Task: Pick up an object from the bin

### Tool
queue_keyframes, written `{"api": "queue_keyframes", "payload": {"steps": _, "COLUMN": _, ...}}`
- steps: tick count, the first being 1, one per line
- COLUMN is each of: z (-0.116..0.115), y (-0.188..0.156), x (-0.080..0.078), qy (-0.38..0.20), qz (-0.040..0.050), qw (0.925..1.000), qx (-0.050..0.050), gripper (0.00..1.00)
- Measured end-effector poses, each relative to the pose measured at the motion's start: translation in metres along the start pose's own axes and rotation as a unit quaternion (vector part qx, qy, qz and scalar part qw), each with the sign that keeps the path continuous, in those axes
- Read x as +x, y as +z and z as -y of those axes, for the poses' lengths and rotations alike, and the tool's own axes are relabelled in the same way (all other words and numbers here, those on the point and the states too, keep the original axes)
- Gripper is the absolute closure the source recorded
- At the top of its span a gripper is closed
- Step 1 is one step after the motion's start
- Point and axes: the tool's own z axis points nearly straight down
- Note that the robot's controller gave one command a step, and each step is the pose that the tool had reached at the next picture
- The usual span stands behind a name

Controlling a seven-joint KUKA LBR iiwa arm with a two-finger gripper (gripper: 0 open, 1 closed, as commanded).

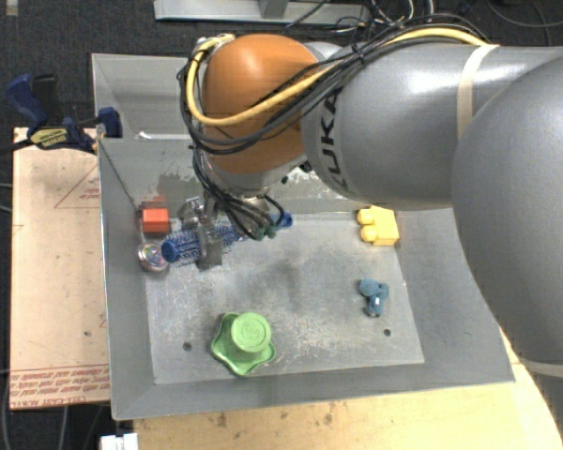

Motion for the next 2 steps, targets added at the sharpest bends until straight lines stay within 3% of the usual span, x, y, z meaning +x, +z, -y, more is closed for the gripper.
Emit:
{"api": "queue_keyframes", "payload": {"steps": 1, "z": 0.042, "y": 0.026, "x": -0.017, "qy": -0.178, "qz": -0.0045, "qw": 0.9841, "qx": 0.0, "gripper": 1.0}}
{"api": "queue_keyframes", "payload": {"steps": 2, "z": 0.042, "y": -0.115, "x": -0.021, "qy": -0.186, "qz": 0.0009, "qw": 0.9825, "qx": 0.001, "gripper": 1.0}}
